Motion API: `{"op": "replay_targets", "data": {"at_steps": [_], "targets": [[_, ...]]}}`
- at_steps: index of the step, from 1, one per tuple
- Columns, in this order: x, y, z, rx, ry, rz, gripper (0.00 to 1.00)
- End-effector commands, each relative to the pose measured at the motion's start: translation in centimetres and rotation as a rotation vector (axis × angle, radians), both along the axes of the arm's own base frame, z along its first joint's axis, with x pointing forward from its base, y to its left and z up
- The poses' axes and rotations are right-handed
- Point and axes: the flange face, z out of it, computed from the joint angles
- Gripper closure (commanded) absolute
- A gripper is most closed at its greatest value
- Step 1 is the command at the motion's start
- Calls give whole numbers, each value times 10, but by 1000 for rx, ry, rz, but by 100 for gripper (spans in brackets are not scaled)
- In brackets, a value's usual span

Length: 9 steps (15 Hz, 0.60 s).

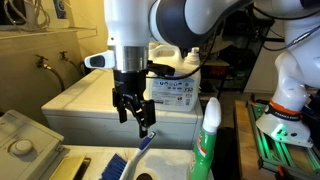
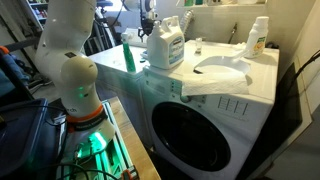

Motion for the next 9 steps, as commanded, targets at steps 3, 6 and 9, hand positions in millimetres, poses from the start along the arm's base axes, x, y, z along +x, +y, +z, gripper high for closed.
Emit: {"op": "replay_targets", "data": {"at_steps": [3, 6, 9], "targets": [[17, -4, -74, -94, 145, 47, 0], [17, 4, -101, -93, 151, 73, 0], [18, 13, -109, -84, 129, 93, 0]]}}
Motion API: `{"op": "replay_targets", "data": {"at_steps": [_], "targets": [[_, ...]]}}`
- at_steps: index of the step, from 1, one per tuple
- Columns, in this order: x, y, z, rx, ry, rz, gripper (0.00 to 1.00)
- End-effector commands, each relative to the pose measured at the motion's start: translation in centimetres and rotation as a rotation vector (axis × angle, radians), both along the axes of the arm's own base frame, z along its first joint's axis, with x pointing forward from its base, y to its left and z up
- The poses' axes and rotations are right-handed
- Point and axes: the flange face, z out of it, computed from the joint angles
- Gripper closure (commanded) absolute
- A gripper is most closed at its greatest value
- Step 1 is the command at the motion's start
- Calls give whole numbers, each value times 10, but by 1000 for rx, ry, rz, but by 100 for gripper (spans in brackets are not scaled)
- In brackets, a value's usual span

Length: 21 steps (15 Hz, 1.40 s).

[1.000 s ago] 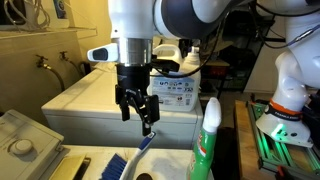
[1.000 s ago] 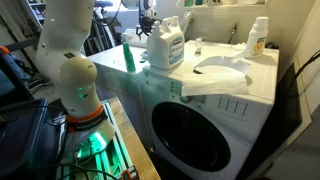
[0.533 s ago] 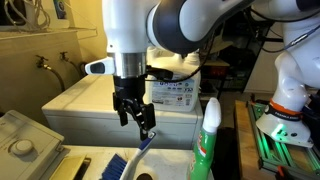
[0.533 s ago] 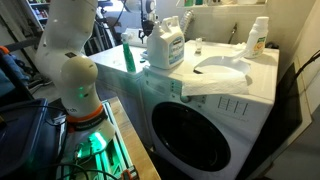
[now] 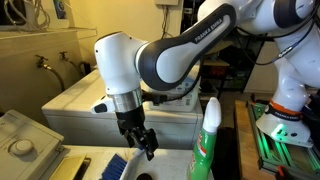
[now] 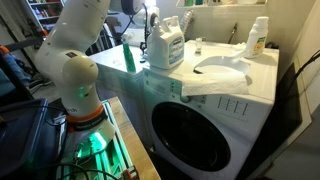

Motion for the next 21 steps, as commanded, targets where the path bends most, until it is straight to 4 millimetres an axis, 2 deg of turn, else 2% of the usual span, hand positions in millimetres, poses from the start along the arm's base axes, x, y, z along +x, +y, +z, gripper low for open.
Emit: {"op": "replay_targets", "data": {"at_steps": [1, 4, 7, 11, 13, 14, 15, 17, 18, 19, 21], "targets": [[5, 11, -8, 0, -30, 34, 1], [7, 9, -15, -19, -38, 31, 3], [11, 11, -17, -27, -68, 28, 2], [21, -2, -28, -105, -114, 33, 5], [24, -7, -35, -129, -121, 32, 14], [25, -9, -38, -137, -120, 32, 21], [25, -10, -41, -146, -118, 32, 32], [26, -13, -47, -158, -110, 32, 36], [26, -14, -49, -161, -107, 31, 51], [25, -14, -50, -163, -107, 32, 62], [27, -14, -47, -164, -117, 30, 75]]}}
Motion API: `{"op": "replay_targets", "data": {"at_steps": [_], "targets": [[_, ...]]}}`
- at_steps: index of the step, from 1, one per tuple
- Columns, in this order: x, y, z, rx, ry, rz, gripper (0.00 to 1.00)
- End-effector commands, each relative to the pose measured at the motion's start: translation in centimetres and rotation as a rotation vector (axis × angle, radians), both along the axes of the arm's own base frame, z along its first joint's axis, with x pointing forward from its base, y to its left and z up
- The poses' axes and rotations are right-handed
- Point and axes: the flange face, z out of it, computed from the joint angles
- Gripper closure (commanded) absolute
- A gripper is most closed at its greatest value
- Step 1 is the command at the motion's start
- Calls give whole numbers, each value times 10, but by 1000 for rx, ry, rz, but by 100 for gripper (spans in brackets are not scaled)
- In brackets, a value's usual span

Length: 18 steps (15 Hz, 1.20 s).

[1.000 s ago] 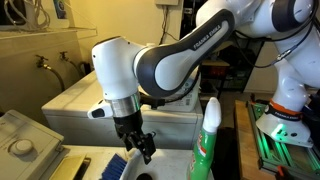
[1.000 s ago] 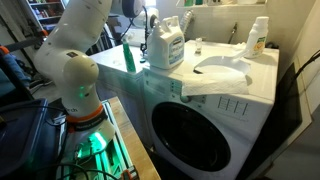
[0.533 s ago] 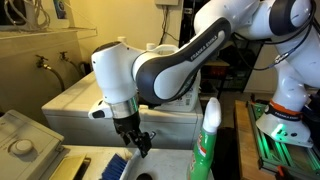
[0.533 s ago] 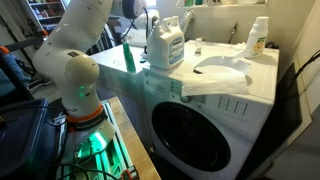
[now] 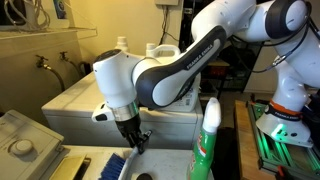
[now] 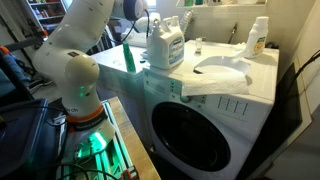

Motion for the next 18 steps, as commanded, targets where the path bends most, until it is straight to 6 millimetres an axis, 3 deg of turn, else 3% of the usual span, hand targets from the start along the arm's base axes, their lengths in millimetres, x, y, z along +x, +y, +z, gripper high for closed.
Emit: {"op": "replay_targets", "data": {"at_steps": [1, 3, 6, 10, 14, 18], "targets": [[1, 1, -2, -30, -13, -8, 83], [2, 3, 7, -21, -23, -5, 94], [-1, 13, 25, 19, -16, 8, 92], [-8, 33, 79, 129, -33, 56, 92], [-5, 37, 126, 306, -8, 69, 92], [-5, 37, 141, 394, 42, 76, 92]]}}
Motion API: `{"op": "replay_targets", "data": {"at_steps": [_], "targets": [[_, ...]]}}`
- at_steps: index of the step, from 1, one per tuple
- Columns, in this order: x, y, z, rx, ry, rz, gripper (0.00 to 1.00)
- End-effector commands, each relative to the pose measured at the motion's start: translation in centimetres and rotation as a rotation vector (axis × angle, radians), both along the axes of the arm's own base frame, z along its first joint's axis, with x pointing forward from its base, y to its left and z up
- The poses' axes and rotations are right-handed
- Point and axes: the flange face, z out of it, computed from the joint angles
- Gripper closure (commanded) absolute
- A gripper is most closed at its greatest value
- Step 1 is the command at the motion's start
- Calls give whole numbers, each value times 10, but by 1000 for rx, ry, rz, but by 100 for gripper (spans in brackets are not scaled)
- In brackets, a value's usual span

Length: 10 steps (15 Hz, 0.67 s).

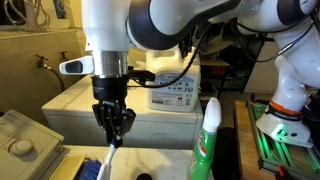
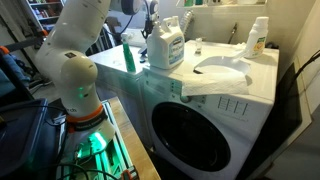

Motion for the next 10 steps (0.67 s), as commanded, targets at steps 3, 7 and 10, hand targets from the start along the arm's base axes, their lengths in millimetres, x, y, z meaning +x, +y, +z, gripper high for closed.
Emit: {"op": "replay_targets", "data": {"at_steps": [3, 7, 10], "targets": [[-8, 7, -18, 14, 64, 49, 93], [-10, 14, -62, -142, 15, 67, 93], [-11, 20, -77, -163, 6, 81, 39]]}}
